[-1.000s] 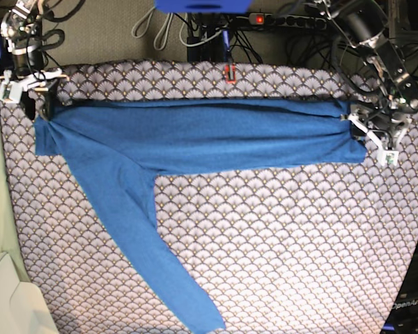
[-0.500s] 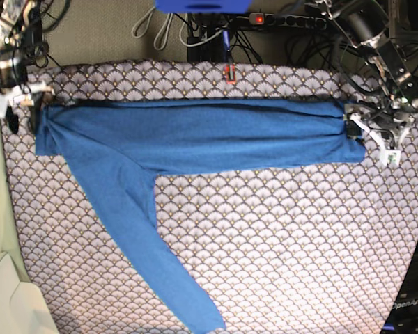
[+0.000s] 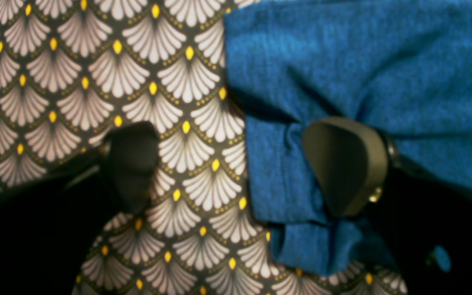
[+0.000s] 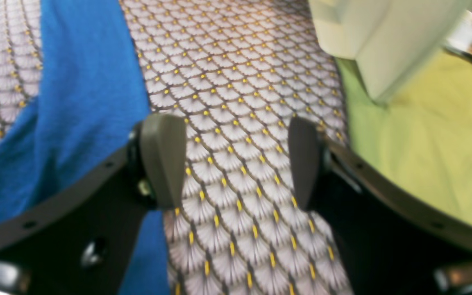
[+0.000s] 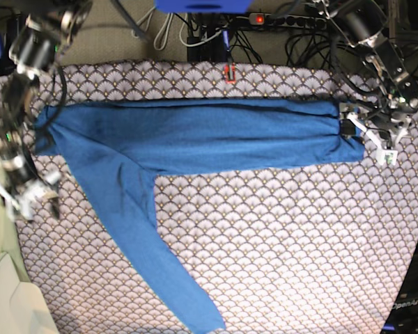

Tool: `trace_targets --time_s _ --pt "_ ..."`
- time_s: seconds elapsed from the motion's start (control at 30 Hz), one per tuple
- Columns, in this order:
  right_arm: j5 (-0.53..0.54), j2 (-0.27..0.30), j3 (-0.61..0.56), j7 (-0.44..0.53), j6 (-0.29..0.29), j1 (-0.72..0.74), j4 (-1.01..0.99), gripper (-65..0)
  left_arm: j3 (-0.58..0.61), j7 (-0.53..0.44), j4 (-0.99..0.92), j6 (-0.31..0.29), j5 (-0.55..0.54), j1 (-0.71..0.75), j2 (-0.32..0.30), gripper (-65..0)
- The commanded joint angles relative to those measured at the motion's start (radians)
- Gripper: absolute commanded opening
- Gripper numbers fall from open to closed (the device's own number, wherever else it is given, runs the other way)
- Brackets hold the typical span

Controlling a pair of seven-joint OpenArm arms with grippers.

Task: Fold the T-shirt properly
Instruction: 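Open the right gripper and move it to the hanging sleeve, then grasp the blue sleeve near its shoulder with the right gripper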

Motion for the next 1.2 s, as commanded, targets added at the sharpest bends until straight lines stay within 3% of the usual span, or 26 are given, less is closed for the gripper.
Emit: trace_targets --time_s 0.0,0.17,0.27,0.53,0.7,0.87,1.0,1.07,1.17 --pt "0.009 0.013 -0.032 0.008 -0.005 0.058 -0.011 -24.4 0.002 0.030 0.007 -0.009 0.024 0.002 -0.003 -3.6" --pt "0.006 0.029 -0.161 -0.075 -0.005 0.227 -0.194 -24.4 0.002 0.030 0.007 -0.009 0.023 0.004 -0.003 -3.6" --pt "0.006 0.032 -0.223 -0.072 -0.005 0.317 -0.338 -24.4 0.002 0.030 0.007 -0.009 0.023 0.005 -0.001 -3.6" --pt "0.006 0.027 -0.240 -0.066 -0.005 0.532 -0.658 -24.4 0.002 0.033 0.007 -0.009 0.023 0.005 -0.001 -3.6" --pt "0.004 0.009 -0.240 0.019 -0.009 0.584 -0.784 -24.5 0.002 0.039 0.007 -0.009 0.024 0.007 -0.001 -3.6" --pt "0.004 0.007 -0.257 0.103 -0.201 0.583 -0.866 -24.5 0.002 0.039 0.007 -0.009 0.026 0.007 -0.001 -3.6" --pt "0.004 0.012 -0.317 0.187 -0.310 0.580 -0.902 -24.5 0.002 0.035 0.007 -0.009 0.026 0.007 -0.001 -3.6" --pt "0.004 0.013 -0.317 0.207 -0.340 0.580 -0.935 -24.5 0.002 0.033 0.007 -0.009 0.026 0.007 -0.001 -3.6" --pt "0.004 0.013 -0.317 0.238 -0.342 0.578 -0.991 -24.5 0.002 0.033 0.004 -0.009 0.026 0.007 -0.001 -3.6"
